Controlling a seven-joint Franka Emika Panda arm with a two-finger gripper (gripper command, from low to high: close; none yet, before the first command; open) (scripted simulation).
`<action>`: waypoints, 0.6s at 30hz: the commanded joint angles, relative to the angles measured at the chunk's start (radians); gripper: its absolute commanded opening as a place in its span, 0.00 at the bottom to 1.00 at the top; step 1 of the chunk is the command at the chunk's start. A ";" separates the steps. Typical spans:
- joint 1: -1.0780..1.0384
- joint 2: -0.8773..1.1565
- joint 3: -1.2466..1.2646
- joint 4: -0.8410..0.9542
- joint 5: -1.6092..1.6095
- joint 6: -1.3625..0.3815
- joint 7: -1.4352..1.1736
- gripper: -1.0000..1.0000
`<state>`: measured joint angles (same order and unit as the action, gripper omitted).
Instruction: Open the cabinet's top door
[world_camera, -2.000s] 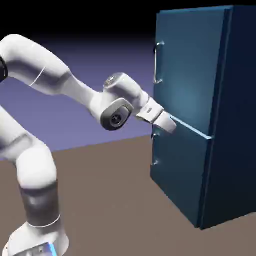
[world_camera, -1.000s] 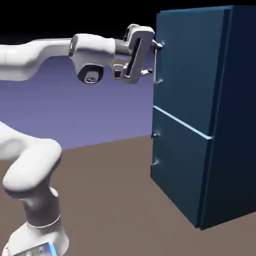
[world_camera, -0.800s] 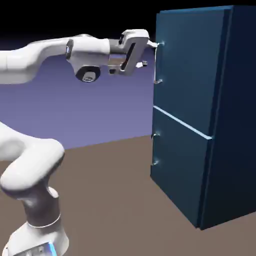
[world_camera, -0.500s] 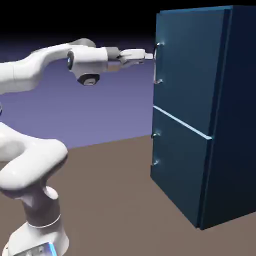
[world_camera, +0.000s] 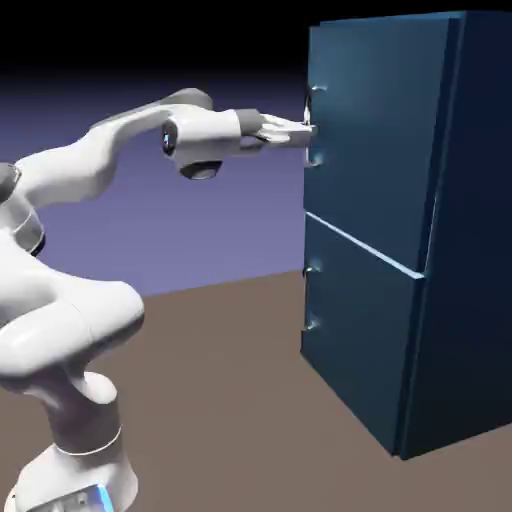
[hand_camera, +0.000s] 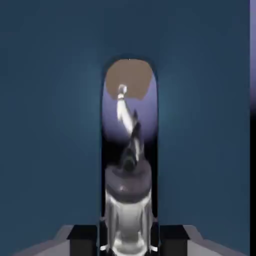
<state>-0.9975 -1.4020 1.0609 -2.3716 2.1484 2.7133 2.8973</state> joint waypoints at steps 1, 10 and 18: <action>0.008 -0.029 -0.018 -0.028 0.006 -0.044 0.000 0.00; 0.031 -0.263 -0.174 -0.258 0.044 -0.436 -0.001 0.00; 0.100 -0.291 -0.413 -0.455 -0.036 -0.761 -0.141 0.00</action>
<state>-0.8975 -1.6931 0.6475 -2.8266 2.1110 1.9532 2.7564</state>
